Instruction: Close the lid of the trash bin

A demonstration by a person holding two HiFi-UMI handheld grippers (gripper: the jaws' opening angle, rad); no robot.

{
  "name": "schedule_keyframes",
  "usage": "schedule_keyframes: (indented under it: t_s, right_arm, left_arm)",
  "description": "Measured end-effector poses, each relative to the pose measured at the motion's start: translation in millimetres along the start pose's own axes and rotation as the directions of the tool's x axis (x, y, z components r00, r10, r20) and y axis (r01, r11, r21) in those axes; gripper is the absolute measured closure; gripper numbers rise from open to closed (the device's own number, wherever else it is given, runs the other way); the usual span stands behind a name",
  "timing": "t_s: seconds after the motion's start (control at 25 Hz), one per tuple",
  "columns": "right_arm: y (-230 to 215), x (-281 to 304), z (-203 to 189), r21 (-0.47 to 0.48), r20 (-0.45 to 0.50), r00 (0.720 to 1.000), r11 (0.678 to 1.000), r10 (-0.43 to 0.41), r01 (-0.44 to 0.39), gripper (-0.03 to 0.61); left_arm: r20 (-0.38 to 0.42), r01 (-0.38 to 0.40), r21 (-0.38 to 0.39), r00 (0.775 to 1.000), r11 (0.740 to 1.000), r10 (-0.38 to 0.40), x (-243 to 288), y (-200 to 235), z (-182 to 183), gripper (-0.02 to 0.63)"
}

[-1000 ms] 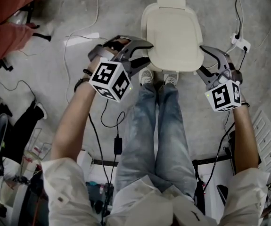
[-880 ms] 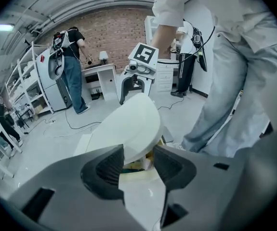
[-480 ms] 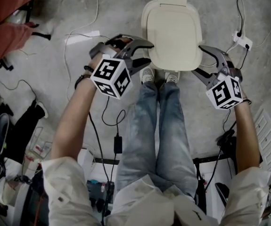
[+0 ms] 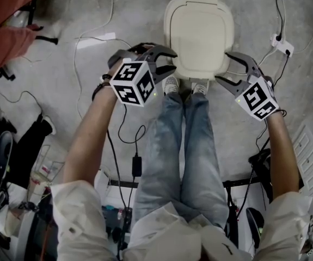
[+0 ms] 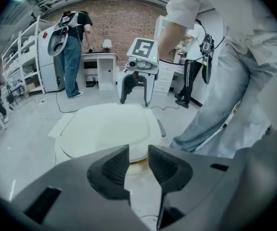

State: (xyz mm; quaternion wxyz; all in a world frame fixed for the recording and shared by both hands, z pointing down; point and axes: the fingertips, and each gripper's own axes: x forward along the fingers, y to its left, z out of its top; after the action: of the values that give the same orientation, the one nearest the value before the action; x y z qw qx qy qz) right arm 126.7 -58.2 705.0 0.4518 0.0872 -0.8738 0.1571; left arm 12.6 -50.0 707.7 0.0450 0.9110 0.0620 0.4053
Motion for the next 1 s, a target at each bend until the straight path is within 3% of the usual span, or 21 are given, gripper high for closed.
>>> schedule_keyframes:
  t_s: [0.04, 0.12, 0.56, 1.0]
  right_arm:
    - [-3.9, -0.2, 1.7, 0.054, 0.024, 1.0, 0.998, -0.011, 0.01, 0.306]
    - [-9.3, 1.9, 3.0, 0.111, 0.037, 0.999, 0.994, -0.029, 0.024, 0.33]
    - [-8.5, 14.8, -4.4, 0.093, -0.009, 0.996, 0.992, -0.09, 0.091, 0.367]
    - [-8.7, 17.0, -4.4, 0.1, -0.014, 0.993, 0.988, -0.113, 0.114, 0.368]
  left_arm:
    - [0.012, -0.003, -0.032, 1.0, 0.999, 0.004, 1.1, 0.6, 0.4, 0.48]
    - [0.019, -0.021, -0.072, 1.0, 0.997, 0.022, 3.7, 3.0, 0.0, 0.504]
    - [-0.052, -0.085, -0.09, 0.995, 0.992, 0.08, 18.0, 7.4, -6.3, 0.569]
    - [-0.064, -0.11, -0.112, 0.993, 0.988, 0.104, 21.0, 8.9, -9.5, 0.571]
